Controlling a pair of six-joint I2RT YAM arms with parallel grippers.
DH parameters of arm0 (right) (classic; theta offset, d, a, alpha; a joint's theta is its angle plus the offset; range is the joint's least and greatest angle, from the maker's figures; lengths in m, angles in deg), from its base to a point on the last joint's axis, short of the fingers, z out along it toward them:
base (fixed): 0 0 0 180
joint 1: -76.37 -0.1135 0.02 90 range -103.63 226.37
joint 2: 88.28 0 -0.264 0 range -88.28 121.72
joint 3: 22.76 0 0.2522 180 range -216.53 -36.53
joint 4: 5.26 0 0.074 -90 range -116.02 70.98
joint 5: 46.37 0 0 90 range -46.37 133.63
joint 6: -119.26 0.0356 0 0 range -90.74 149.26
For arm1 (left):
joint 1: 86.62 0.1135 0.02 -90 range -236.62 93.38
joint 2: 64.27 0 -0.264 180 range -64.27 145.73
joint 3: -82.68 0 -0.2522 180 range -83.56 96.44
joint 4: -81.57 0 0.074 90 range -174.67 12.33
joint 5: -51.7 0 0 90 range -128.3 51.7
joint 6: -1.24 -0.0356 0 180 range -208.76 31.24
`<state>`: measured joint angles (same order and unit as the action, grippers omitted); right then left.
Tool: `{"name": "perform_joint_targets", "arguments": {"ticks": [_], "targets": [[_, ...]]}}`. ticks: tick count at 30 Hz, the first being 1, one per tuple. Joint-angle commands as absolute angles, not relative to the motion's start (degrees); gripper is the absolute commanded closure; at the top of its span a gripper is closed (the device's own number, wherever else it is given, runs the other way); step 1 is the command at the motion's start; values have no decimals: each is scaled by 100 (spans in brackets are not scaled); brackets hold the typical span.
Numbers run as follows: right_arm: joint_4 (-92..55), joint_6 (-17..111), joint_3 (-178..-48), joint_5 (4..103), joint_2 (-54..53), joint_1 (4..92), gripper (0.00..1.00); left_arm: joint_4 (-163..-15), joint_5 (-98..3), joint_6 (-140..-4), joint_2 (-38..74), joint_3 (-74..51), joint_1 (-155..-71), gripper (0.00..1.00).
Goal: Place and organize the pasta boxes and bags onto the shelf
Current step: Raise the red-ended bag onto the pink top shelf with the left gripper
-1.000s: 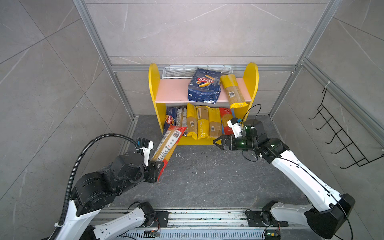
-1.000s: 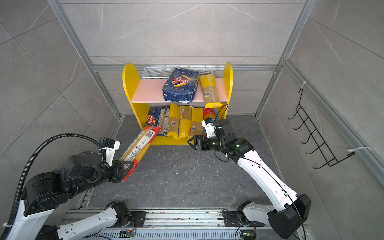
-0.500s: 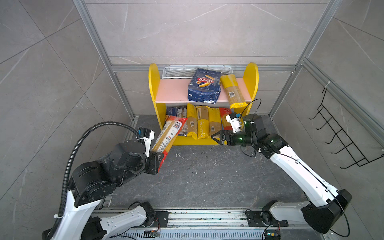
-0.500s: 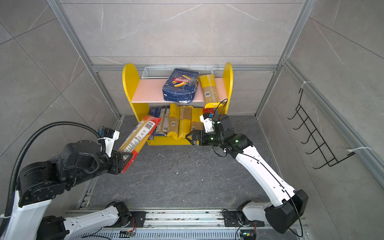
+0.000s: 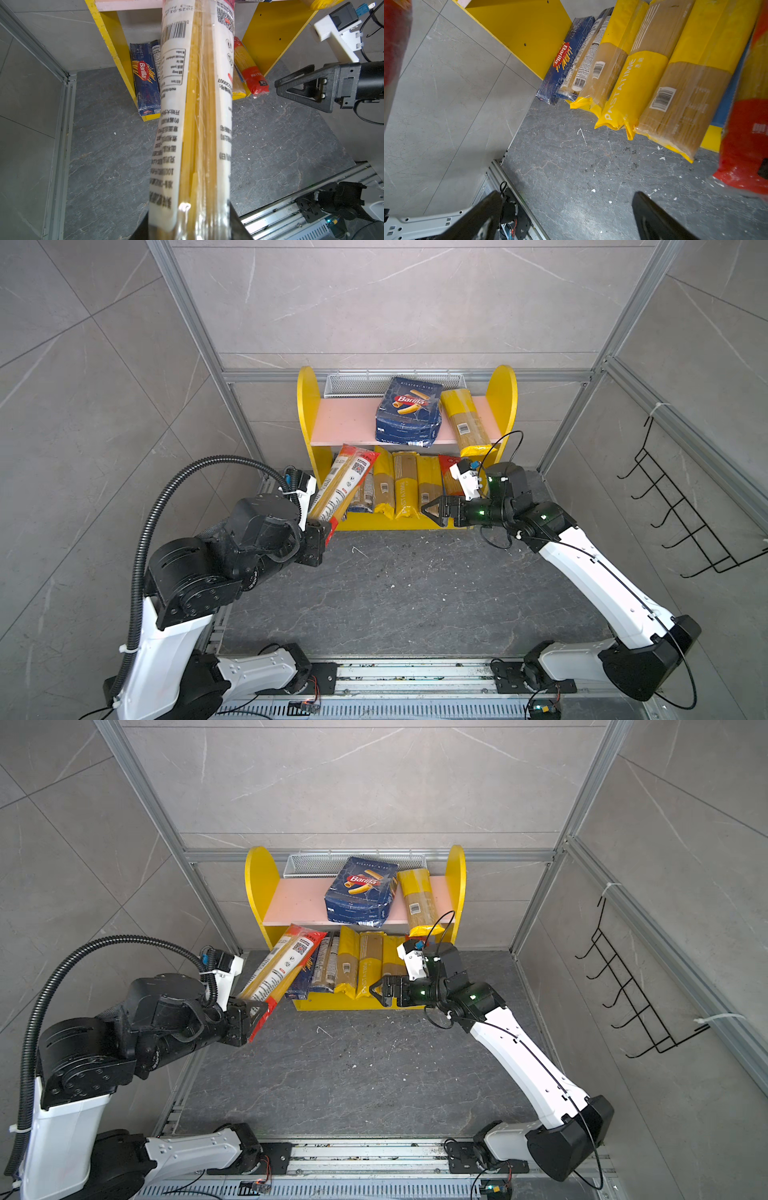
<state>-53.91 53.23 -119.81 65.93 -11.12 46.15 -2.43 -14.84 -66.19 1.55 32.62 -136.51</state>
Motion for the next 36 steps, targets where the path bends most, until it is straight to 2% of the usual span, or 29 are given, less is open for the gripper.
{"name": "perform_joint_targets", "arguments": {"ticks": [1, 7, 10, 15, 19, 25, 36], "targets": [[-5500, 5142, -12210, 6639, -1103, 4585, 0, -1051, -839, -7038, 239, 3835, -13664, 100], [-5507, 5073, -12231, 6586, -1090, 4587, 0, -863, -543, -7400, 925, 4879, -13638, 100], [-5439, 5079, -12165, 6626, -1097, 4583, 1, -755, -752, -7565, 1349, 5489, -13422, 100], [-5425, 5047, -12134, 6631, -1118, 4587, 0, -773, -2423, -7520, 1788, 5742, -11778, 100], [-5513, 4908, -12089, 6541, -1232, 4583, 0, -1259, -2803, -7603, 1747, 5367, -11101, 100], [-5689, 4747, -12112, 6420, -1344, 4604, 0, -1485, -3527, -7487, 2261, 5747, -10669, 100], [-5742, 4640, -12029, 6346, -1340, 4719, 0, -1618, -3919, -7478, 3225, 6601, -10332, 100]]}}
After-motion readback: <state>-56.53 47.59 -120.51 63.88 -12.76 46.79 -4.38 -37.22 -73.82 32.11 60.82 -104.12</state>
